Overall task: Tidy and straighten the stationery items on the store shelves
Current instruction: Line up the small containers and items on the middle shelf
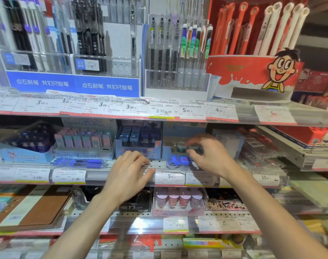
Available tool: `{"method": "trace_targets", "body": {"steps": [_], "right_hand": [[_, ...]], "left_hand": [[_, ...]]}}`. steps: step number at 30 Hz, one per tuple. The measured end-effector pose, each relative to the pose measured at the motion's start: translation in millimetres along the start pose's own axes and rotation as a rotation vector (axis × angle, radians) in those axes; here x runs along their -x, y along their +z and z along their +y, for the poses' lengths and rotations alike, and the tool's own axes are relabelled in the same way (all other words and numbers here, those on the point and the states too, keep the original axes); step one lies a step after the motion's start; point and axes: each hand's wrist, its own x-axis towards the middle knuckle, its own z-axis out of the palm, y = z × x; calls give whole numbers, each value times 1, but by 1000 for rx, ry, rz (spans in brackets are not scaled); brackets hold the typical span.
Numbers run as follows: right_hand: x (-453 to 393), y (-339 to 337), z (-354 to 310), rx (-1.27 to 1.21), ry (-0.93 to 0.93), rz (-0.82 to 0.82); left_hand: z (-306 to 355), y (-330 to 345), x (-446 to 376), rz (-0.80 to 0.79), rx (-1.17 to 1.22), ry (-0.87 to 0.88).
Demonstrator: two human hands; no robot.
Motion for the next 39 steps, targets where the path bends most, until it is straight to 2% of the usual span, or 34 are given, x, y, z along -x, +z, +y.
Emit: {"method": "trace_targets", "body": {"steps": [5,10,14,25,28,33,39], "right_hand": [[-3,6,-19,-52,-51,-169],[-5,12,-23,-56,-65,-223],[-5,14,-24,-83,-54,-209],[-43,19,-74,-271,-80,-8],[-56,29,-87,-273,-83,-13],[-71,44,-90,-124,-91,-87],[-72,47,-92,-115,-87,-76]], "left_hand": [[-18,-8,10,21,-58,0],[-33,-12,17,34,-89,-14],[-37,-13,19,41,-111,-7],[-44,-11,16,73,-9,-28],[-45,-9,16,94,9,-37],[-45,-8,17,105,22,-52],[-45,-9,16,106,29,-50]]}}
